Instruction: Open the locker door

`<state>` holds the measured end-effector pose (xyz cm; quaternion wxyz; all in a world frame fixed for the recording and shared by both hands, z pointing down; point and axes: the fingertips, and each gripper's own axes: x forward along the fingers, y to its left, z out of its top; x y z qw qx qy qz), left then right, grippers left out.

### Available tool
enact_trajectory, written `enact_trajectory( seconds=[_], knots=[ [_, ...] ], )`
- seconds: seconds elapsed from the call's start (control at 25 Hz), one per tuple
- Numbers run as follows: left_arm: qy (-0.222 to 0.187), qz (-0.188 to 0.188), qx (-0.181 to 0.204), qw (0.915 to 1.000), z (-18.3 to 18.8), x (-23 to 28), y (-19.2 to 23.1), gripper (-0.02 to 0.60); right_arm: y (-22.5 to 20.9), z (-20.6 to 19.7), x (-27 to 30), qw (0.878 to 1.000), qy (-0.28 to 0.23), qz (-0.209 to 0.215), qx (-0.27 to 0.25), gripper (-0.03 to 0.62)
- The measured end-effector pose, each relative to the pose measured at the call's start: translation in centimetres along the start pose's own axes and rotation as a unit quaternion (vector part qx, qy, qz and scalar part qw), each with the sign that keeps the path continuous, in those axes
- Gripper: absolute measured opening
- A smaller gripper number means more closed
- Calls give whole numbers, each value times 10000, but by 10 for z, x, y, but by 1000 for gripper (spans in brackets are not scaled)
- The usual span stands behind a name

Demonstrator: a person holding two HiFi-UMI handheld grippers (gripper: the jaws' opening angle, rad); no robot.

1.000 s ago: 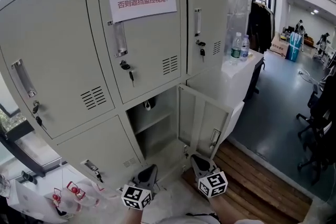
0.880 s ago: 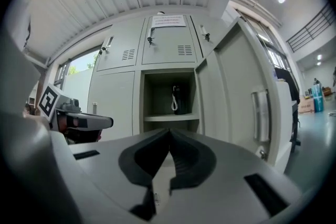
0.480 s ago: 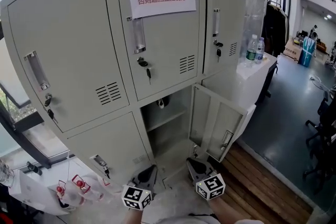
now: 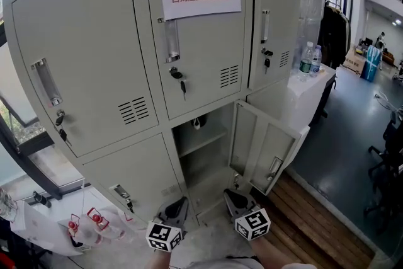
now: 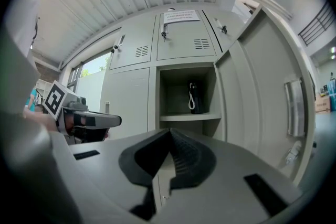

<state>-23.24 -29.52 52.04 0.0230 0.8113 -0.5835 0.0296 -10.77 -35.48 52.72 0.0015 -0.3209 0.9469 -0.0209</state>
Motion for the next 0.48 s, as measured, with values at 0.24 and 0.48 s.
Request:
enact_trajectory(
  seconds=[0.24, 0.48],
  knots=[
    [0, -70, 3, 10000, 1, 6, -5, 8, -3, 0, -2, 10000, 1, -35, 17, 13],
    [25, -99, 6, 9999, -1, 8, -7, 8, -5, -1, -4, 10000, 3, -55, 26, 14]
  ],
)
